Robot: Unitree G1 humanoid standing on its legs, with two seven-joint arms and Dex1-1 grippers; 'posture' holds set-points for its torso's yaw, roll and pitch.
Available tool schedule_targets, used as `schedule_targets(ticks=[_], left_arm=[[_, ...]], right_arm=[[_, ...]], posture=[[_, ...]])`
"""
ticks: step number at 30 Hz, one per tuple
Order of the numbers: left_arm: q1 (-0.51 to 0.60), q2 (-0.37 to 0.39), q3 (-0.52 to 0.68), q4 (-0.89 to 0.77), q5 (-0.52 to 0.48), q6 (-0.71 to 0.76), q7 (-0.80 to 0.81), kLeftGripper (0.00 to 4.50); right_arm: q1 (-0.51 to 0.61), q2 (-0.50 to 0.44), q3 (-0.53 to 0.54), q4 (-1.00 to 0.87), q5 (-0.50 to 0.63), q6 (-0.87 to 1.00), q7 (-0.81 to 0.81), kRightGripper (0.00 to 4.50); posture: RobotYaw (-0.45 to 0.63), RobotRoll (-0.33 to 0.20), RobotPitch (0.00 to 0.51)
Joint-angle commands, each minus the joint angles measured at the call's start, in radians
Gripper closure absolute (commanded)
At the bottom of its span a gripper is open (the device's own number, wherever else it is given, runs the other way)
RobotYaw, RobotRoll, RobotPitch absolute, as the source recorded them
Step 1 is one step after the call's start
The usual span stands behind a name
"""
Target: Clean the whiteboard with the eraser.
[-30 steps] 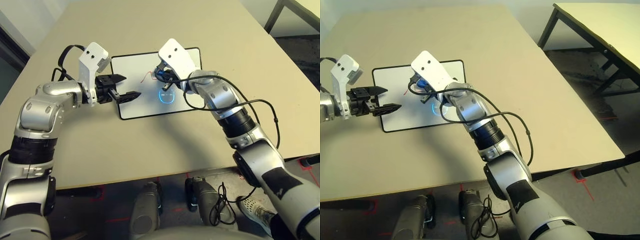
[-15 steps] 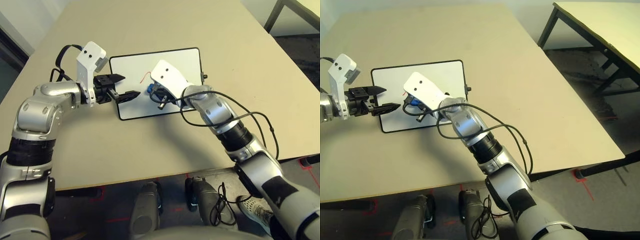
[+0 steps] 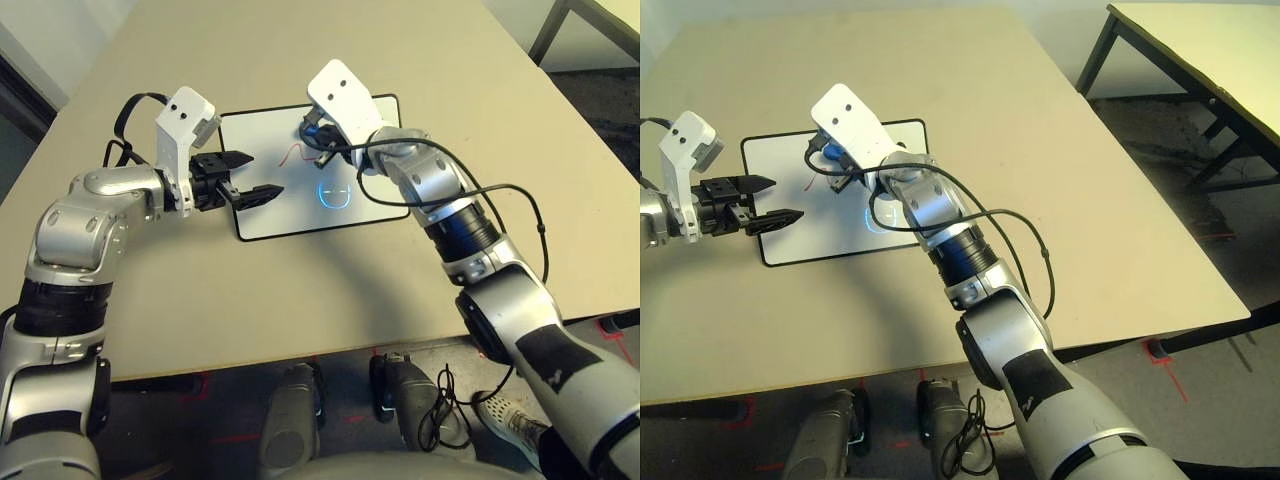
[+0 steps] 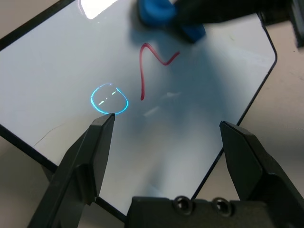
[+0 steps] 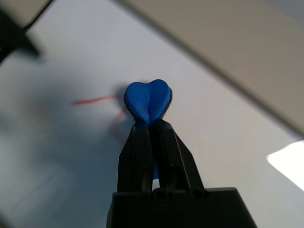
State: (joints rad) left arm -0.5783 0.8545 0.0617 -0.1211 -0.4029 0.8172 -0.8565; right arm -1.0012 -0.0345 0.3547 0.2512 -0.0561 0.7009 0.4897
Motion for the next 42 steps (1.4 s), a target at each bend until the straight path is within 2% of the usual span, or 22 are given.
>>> schedule_targets(ticks=[1,5,10,13,16,24,26,29,37,42], left_arm=[[0.019,0.004,0.009,-0.02,-0.01,0.017,0.003,0.0],[0.02,0.003,0.009,-0.022,-0.011,0.019,0.003,0.0],[0.02,0.0,0.006,-0.023,-0.012,0.019,0.004,0.0],[0.02,-0.003,0.006,-0.025,-0.014,0.021,0.005,0.0],[0.021,-0.002,0.007,-0.027,-0.015,0.022,0.006,0.0],[0.031,0.009,0.021,-0.032,-0.017,0.028,0.007,0.0],[0.03,0.009,0.023,-0.029,-0.016,0.027,0.008,0.0],[0.028,0.009,0.023,-0.026,-0.014,0.026,0.009,0.0],[0.033,0.006,0.026,-0.031,-0.017,0.028,0.012,0.0],[0.039,0.011,0.031,-0.032,-0.019,0.03,0.014,0.0]], right_arm=[[0.061,0.002,0.063,-0.029,-0.01,0.075,0.028,4.5],[0.047,0.0,0.055,-0.016,-0.012,0.073,0.025,4.5],[-0.104,0.018,-0.066,0.163,0.0,-0.061,-0.06,4.5],[-0.155,0.028,-0.098,0.242,0.005,-0.112,-0.083,4.5],[-0.156,0.037,-0.095,0.268,-0.002,-0.126,-0.078,4.5],[0.041,0.039,0.058,0.036,-0.019,0.012,0.016,4.5],[0.053,0.038,0.069,0.014,-0.019,0.028,0.023,4.5],[0.039,0.041,0.061,0.032,-0.019,0.026,0.016,4.5],[-0.134,0.055,-0.07,0.276,-0.004,-0.129,-0.076,4.5],[-0.147,0.068,-0.077,0.33,-0.01,-0.161,-0.08,4.5]], posture=[[0.11,0.0,0.206],[0.11,0.0,0.206],[0.11,0.0,0.203],[0.12,0.0,0.2],[0.12,0.0,0.2],[0.13,0.0,0.2],[0.13,0.0,0.199],[0.13,0.0,0.198],[0.13,0.0,0.198],[0.13,0.0,0.199]])
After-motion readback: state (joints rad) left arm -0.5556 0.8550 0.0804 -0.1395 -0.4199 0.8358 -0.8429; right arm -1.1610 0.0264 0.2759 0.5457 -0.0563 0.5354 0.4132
